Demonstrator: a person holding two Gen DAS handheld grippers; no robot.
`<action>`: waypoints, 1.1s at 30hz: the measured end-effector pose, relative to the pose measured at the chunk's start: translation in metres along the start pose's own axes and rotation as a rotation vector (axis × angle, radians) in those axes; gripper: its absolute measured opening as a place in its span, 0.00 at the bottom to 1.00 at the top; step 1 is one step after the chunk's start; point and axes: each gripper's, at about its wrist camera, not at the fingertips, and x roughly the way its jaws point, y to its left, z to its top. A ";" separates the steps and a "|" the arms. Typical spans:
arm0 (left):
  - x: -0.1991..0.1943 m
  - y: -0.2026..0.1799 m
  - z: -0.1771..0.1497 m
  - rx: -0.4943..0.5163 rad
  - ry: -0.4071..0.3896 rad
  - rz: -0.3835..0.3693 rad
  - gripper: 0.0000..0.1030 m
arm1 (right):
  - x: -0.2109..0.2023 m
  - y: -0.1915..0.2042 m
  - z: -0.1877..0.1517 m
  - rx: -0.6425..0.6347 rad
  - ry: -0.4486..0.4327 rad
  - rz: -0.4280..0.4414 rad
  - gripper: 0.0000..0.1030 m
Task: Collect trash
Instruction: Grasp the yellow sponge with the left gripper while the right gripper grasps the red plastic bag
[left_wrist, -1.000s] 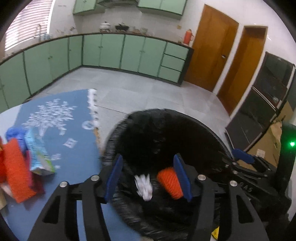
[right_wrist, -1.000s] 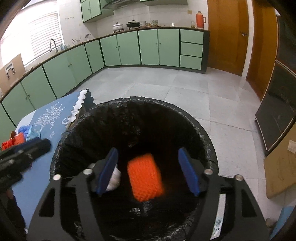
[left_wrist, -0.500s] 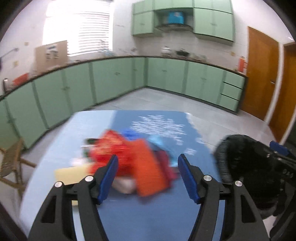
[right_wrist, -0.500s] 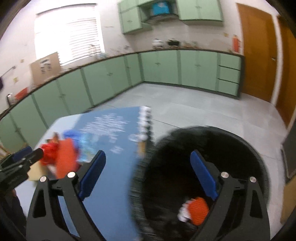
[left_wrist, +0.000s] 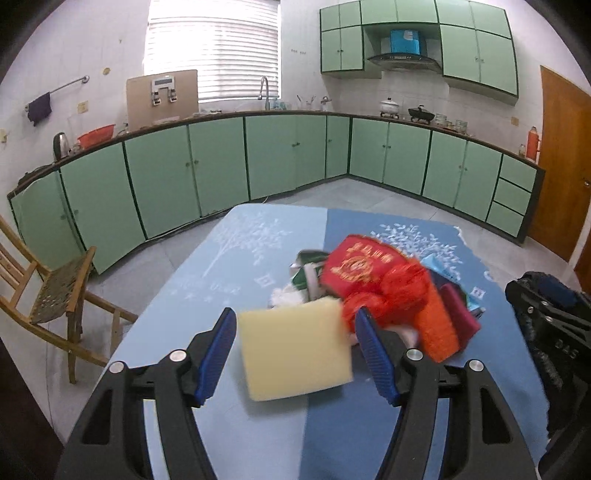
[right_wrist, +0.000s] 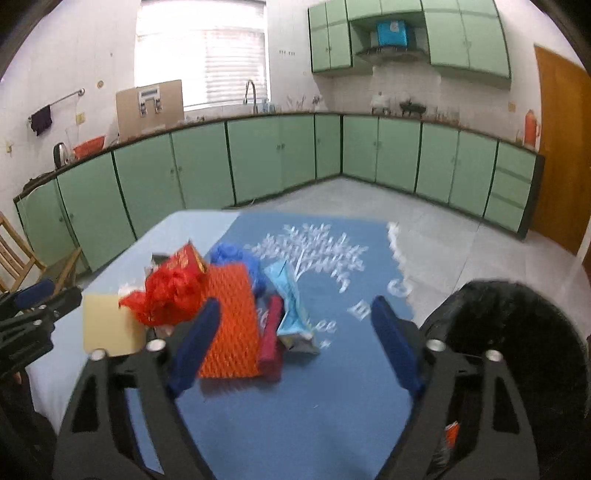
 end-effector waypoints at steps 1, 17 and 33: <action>0.003 0.002 -0.003 -0.002 0.003 0.000 0.64 | 0.003 0.001 -0.005 0.007 0.016 0.005 0.71; 0.041 -0.002 -0.032 -0.050 0.084 0.019 0.84 | 0.027 0.013 -0.028 -0.011 0.091 0.026 0.59; 0.078 -0.011 -0.038 -0.078 0.176 0.076 0.90 | 0.034 0.005 -0.034 -0.023 0.116 0.047 0.59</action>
